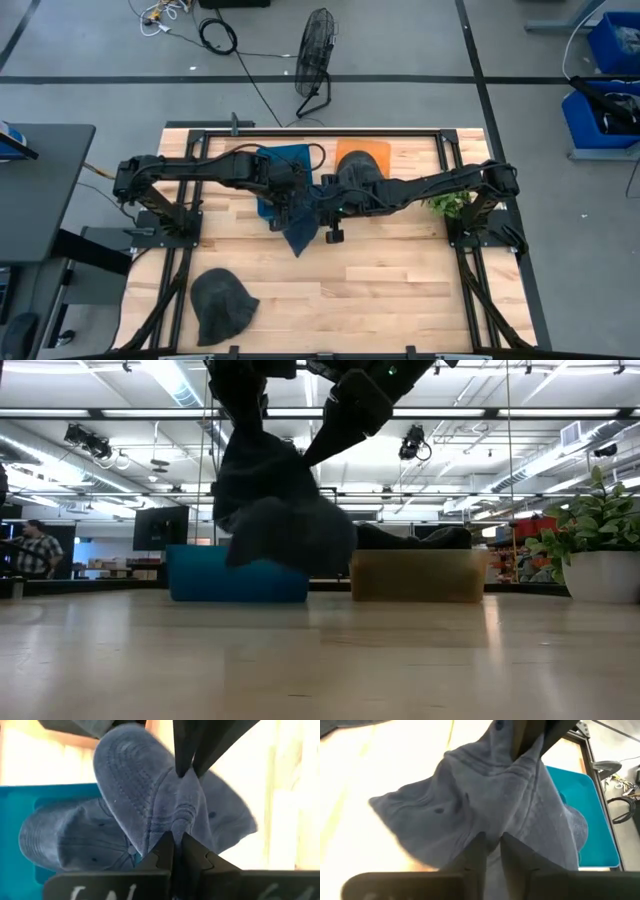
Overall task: Pick & Place hat
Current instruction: Put the blue cap into the blue bin
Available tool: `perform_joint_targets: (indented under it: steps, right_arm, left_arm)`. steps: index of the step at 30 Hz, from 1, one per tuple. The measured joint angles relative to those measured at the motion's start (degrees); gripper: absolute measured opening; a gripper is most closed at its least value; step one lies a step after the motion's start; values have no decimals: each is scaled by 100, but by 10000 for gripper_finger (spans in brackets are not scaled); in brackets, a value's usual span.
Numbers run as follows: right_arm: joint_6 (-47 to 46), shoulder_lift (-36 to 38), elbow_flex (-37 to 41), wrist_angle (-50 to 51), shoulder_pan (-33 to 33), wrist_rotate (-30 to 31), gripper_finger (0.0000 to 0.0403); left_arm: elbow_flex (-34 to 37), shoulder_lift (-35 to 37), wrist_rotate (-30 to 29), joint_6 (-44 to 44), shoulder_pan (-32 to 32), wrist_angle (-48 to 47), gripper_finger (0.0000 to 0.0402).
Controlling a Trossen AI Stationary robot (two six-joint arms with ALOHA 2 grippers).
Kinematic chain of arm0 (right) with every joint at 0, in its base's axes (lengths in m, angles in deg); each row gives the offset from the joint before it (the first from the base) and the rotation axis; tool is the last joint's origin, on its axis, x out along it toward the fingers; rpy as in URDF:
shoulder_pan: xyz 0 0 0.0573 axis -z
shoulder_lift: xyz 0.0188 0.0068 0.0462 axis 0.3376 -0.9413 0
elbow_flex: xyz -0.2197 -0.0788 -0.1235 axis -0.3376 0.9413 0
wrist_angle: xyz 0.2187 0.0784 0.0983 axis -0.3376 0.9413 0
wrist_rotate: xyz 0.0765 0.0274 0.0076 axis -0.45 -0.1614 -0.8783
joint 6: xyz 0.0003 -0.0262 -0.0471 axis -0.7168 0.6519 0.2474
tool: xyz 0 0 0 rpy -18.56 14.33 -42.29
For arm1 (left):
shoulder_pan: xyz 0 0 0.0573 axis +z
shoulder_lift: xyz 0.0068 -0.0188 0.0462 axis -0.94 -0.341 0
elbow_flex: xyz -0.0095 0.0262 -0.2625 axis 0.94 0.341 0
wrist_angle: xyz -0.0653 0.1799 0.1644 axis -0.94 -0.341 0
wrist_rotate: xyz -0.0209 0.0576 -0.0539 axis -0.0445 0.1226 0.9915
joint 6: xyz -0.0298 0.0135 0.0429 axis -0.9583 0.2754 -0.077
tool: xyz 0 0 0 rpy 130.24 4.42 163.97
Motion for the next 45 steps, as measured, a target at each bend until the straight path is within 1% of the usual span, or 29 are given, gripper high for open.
perform_joint_targets:
  steps: [4, 9, 13, 16, 22, 25, 29, 33, 38, 45]
  right_arm:
    - [-9, 0, 0, 6, -3, 53, 98]
    - [-55, 11, 0, 29, -100, 63, 124]
    - [-161, 171, 0, 220, -266, 64, 128]
    - [-162, 353, 0, 370, -413, 105, 126]
    - [-457, 766, 0, 738, -722, 525, 119]
    - [-650, 928, -2, 895, -808, 650, 118]
    - [-781, 1005, -2, 1005, -835, 667, 118]
    - [-777, 1005, -2, 1179, -831, 667, 118]
    - [-774, 1005, -2, 1394, -824, 667, 118]
    - [-768, 1005, -2, 1622, -824, 667, 118]
  left_arm:
    - [4, 95, -89, -145, 2, -112, 10]
    - [4, 333, -669, -278, 4, -309, 16]
    - [4, 691, -876, -699, 60, -329, 11]
    - [2, 963, -981, -1051, 244, -367, 11]
    - [-4, 1397, -1912, -1472, 798, -659, 20]
    - [-4, 1445, -2190, -1780, 1144, -706, 16]
    - [-4, 1388, -2203, -1933, 1516, -628, 15]
    - [4, 1101, -2071, -2160, 1712, -542, 20]
    - [4, 772, -2061, -2518, 1692, -592, 20]
    - [3, 595, -2025, -3216, 1354, -581, 19]
